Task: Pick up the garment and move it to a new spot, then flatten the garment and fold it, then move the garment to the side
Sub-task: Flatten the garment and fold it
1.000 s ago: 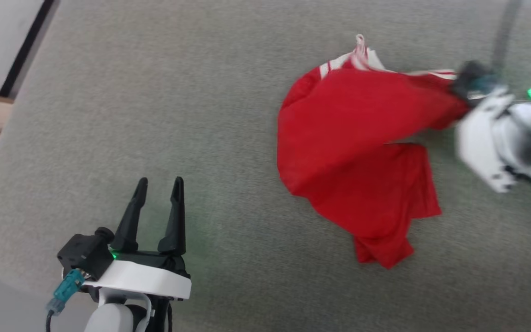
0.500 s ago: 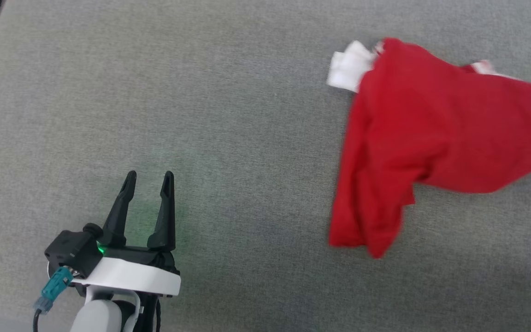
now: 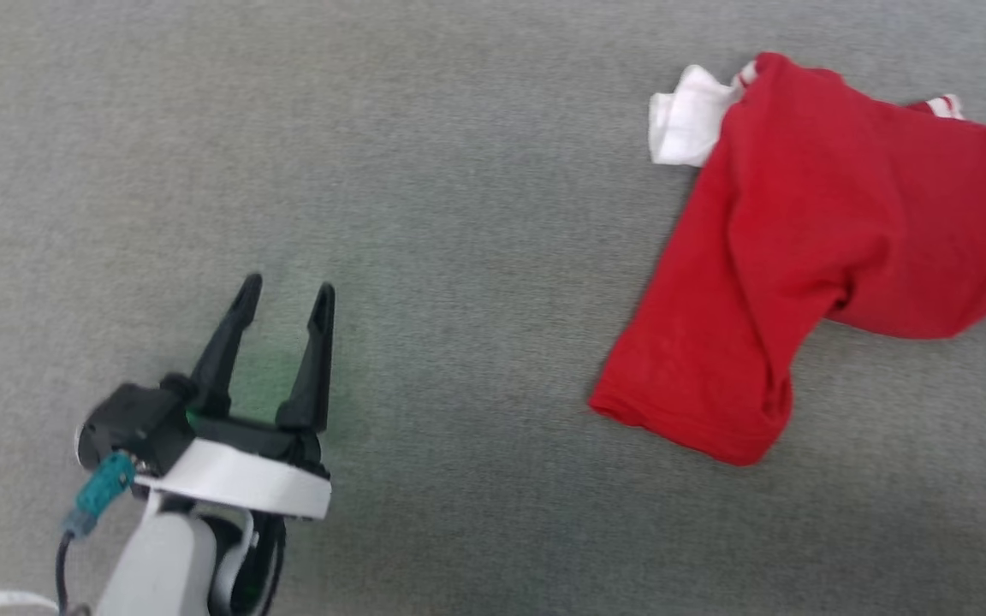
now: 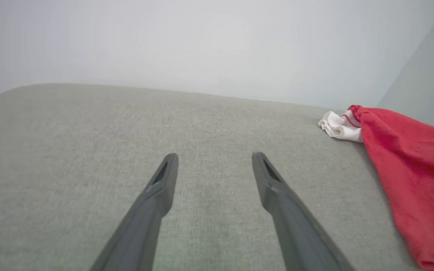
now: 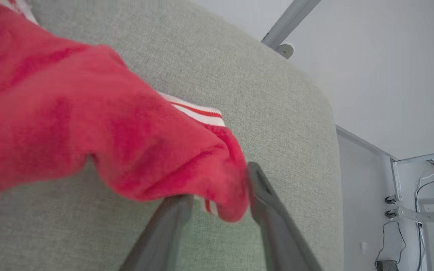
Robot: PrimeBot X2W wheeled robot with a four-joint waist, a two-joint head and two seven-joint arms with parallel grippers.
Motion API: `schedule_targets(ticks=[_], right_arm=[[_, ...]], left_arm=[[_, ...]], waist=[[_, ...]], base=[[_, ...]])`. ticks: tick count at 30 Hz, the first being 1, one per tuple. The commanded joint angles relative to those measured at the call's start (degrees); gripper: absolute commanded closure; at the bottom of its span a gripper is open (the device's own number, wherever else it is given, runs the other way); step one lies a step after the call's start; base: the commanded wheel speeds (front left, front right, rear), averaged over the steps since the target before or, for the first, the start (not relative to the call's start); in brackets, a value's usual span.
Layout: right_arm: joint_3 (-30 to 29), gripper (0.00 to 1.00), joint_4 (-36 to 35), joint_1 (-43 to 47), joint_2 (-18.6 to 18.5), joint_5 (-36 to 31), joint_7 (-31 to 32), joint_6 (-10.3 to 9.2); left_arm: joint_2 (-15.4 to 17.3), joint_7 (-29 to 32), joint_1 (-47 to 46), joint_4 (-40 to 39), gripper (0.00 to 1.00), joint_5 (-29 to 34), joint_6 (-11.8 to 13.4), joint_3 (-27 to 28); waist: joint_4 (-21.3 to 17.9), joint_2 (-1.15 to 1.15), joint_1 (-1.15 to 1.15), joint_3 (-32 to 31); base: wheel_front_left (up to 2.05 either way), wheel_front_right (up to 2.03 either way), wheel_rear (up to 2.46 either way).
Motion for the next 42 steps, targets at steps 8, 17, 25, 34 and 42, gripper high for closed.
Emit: schedule_targets(ticks=[8, 17, 25, 34, 42], right_arm=[[-8.0, 0.0, -4.0, 3.1, 9.6, -0.1, -11.5, -0.06], [-7.9, 0.0, -15.3, 8.3, 18.4, 3.9, -15.1, -0.06], [-8.6, 0.0, -21.5, 11.7, 23.7, 4.2, -15.2, -0.06], [-8.3, 0.0, -21.1, 11.6, 27.4, 4.3, -17.5, -0.06], [-6.5, 0.0, -18.0, 10.0, 29.9, 4.9, -20.5, -0.06]], left_arm=[[11.7, -0.3, -10.5, 0.0, 0.0, -3.4, -0.1, -10.5], [22.8, 9.2, -26.1, -2.3, 0.0, -15.1, 0.0, -27.2], [23.7, 35.5, -42.8, -5.4, 0.0, -39.8, 0.0, -45.1], [19.2, 50.9, -51.4, 3.2, 0.0, -47.1, 0.0, -55.9], [14.8, 53.1, -52.8, 18.1, 0.0, -48.9, 0.0, -57.7]], waist=[[-6.2, 0.0, 0.0, -2.1], [-11.6, 0.0, 0.0, -3.6], [-15.9, 0.0, 0.0, -2.9], [-20.5, 0.0, 0.0, -0.9], [-24.9, 0.0, 0.0, 2.4]], base=[[0.0, 0.0, 0.0], [0.0, 0.0, 0.0], [0.0, 0.0, 0.0], [0.0, 0.0, 0.0], [0.0, 0.0, 0.0]])
